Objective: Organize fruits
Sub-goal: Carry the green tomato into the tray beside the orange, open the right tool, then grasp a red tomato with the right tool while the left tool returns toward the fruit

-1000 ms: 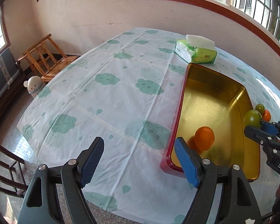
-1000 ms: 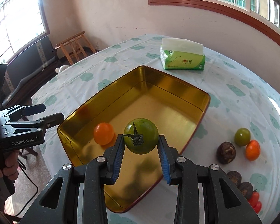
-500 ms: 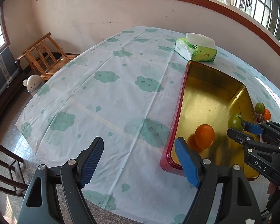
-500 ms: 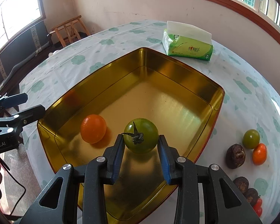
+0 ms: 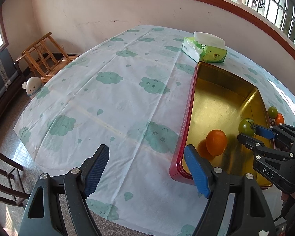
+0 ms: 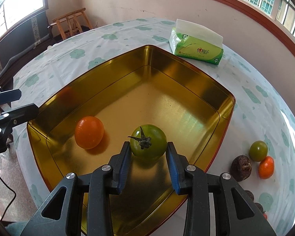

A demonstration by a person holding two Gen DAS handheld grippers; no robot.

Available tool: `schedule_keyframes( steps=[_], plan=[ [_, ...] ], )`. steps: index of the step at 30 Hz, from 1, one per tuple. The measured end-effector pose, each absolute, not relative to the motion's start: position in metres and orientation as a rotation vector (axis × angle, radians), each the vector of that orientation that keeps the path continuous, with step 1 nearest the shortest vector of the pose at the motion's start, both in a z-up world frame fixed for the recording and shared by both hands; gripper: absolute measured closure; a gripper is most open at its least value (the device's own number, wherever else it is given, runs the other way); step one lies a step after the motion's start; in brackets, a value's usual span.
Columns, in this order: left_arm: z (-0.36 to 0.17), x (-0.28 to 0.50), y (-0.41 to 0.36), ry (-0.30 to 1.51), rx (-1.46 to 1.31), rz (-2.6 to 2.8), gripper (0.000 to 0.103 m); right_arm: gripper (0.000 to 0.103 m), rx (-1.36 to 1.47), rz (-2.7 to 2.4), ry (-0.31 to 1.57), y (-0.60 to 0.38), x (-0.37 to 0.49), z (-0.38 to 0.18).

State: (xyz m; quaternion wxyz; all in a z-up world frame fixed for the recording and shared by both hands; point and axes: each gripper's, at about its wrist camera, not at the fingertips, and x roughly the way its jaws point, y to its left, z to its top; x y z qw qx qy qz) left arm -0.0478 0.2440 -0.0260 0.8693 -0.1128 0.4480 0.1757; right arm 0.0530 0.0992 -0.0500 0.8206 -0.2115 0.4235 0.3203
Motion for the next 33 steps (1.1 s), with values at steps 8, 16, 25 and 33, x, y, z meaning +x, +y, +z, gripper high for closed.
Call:
schedule_keyframes(
  steps=[8, 16, 25, 33],
  plan=[
    [-0.023, -0.054, 0.246, 0.92, -0.265, 0.37, 0.027, 0.066, -0.49, 0.687, 0.906, 0.106, 0.049, -0.057],
    [-0.02, -0.059, 0.251, 0.915, -0.29, 0.379, 0.027, 0.065, -0.456, 0.699, 0.917, 0.103, 0.049, -0.055],
    [-0.013, -0.059, 0.244, 0.904, -0.278, 0.363, 0.027, 0.037, -0.379, 0.717, 0.859, 0.09, 0.045, -0.036],
    [-0.004, -0.055, 0.226, 0.889, -0.263, 0.324, 0.027, 0.037, -0.259, 0.684, 0.798, 0.042, 0.036, -0.007]
  ],
)
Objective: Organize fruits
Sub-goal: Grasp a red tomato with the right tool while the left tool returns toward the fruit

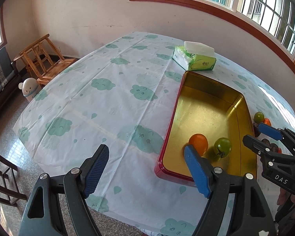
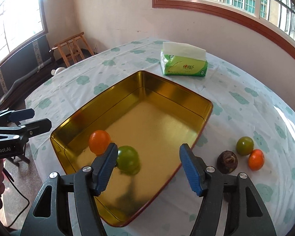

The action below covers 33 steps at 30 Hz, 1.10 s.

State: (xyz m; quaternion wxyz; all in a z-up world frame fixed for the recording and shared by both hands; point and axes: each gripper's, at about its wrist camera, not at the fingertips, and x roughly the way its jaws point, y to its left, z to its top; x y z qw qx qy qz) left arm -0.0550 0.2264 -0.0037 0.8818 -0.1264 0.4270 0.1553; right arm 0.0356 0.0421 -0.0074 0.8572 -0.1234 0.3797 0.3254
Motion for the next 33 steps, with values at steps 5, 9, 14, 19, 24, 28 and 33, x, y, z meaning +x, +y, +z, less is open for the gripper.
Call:
schedule_keyframes(
  steps=[5, 9, 14, 19, 24, 28, 33],
  plan=[
    [0.0, -0.048, 0.204, 0.884, -0.244, 0.265, 0.027, 0.037, -0.202, 0.604, 0.786, -0.01, 0.031, 0.0],
    [0.002, -0.041, 0.179, 0.885, -0.216, 0.202, 0.027, 0.037, -0.157, 0.51, 0.797, -0.061, 0.032, -0.001],
    [0.005, -0.034, 0.145, 0.887, -0.177, 0.119, 0.027, 0.038, -0.117, 0.383, 0.832, -0.124, 0.034, -0.011],
    [0.007, -0.026, 0.111, 0.893, -0.129, 0.044, 0.027, 0.049, -0.09, 0.304, 0.887, -0.169, 0.038, -0.03],
    [0.008, -0.021, 0.085, 0.897, -0.084, -0.006, 0.027, 0.058, -0.076, 0.296, 0.924, -0.184, 0.042, -0.046],
    [0.009, -0.018, 0.069, 0.901, -0.056, -0.035, 0.027, 0.062, -0.086, 0.325, 0.935, -0.182, 0.043, -0.053],
    [0.007, -0.014, 0.053, 0.914, -0.032, -0.066, 0.027, 0.062, -0.097, 0.343, 0.94, -0.179, 0.049, -0.06]
  ],
)
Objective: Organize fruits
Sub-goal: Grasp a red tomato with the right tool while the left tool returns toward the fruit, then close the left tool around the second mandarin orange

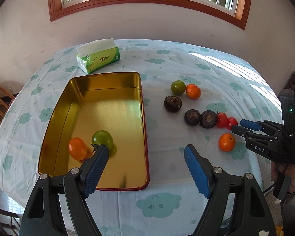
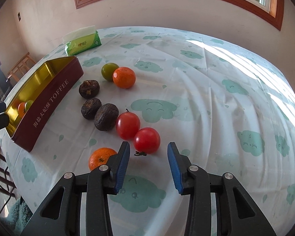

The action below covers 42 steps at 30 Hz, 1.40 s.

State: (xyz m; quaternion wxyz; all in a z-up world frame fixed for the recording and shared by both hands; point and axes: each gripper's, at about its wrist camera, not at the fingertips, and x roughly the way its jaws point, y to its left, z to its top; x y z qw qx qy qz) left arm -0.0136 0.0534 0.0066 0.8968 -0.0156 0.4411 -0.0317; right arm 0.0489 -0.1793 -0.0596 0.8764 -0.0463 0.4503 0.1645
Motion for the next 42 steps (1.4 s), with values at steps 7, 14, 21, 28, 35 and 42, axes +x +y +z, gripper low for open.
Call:
schedule_keyframes(
  steps=[7, 14, 21, 28, 35, 42],
  plan=[
    [0.001, -0.01, 0.032, 0.93, -0.01, -0.102, 0.027, 0.062, -0.101, 0.372, 0.965, -0.174, 0.06, -0.07],
    [-0.006, -0.005, 0.012, 0.948, 0.012, -0.135, 0.027, 0.071, -0.082, 0.386, 0.965, -0.177, 0.062, -0.075],
    [-0.016, -0.001, -0.01, 0.956, 0.022, -0.179, 0.027, 0.071, -0.061, 0.273, 0.881, -0.201, 0.06, -0.072],
    [-0.025, 0.002, -0.038, 0.96, 0.026, -0.233, 0.027, 0.071, -0.042, 0.16, 0.864, -0.243, 0.068, -0.079],
    [-0.036, 0.009, -0.075, 0.959, 0.077, -0.281, 0.028, 0.071, -0.01, 0.133, 0.871, -0.268, 0.067, -0.082],
    [-0.05, 0.022, -0.093, 0.982, 0.1, -0.285, 0.037, 0.071, -0.013, 0.131, 0.873, -0.266, 0.067, -0.082]
  ],
)
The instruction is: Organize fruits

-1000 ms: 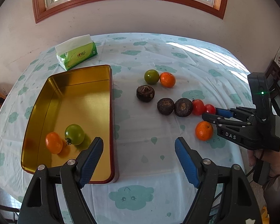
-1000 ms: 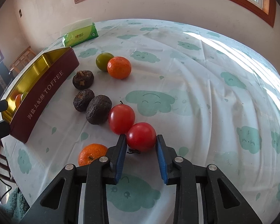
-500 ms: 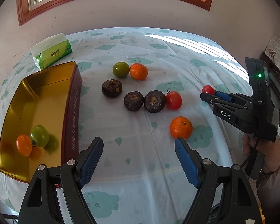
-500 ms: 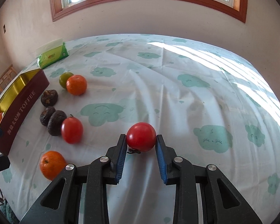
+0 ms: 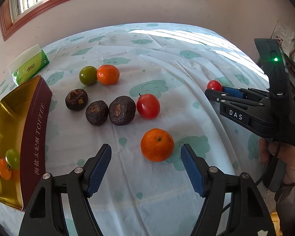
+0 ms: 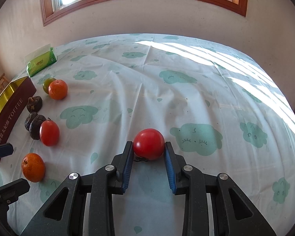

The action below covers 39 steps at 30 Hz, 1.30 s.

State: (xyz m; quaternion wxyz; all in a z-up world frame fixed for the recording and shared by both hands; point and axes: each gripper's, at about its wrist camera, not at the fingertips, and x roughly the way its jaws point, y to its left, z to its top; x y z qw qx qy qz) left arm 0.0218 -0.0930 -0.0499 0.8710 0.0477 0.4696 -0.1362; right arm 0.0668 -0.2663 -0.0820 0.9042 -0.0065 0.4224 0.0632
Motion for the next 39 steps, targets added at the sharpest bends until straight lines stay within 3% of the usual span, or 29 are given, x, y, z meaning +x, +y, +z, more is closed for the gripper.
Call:
schedule_keyframes(
  steps=[4, 10, 14, 39],
  plan=[
    [-0.057, 0.028, -0.097, 1.006, 0.094, -0.285, 0.05, 0.071, -0.013, 0.131, 0.873, -0.266, 0.067, -0.082],
    [-0.06, 0.031, -0.101, 1.013, 0.089, -0.292, 0.056, 0.071, -0.012, 0.132, 0.873, -0.267, 0.067, -0.082],
    [-0.063, 0.033, -0.104, 1.029, 0.077, -0.314, 0.067, 0.071, -0.012, 0.132, 0.873, -0.267, 0.067, -0.082],
    [-0.037, 0.019, -0.073, 1.002, 0.042, -0.26, 0.07, 0.071, -0.026, 0.125, 0.874, -0.263, 0.067, -0.083]
  ],
)
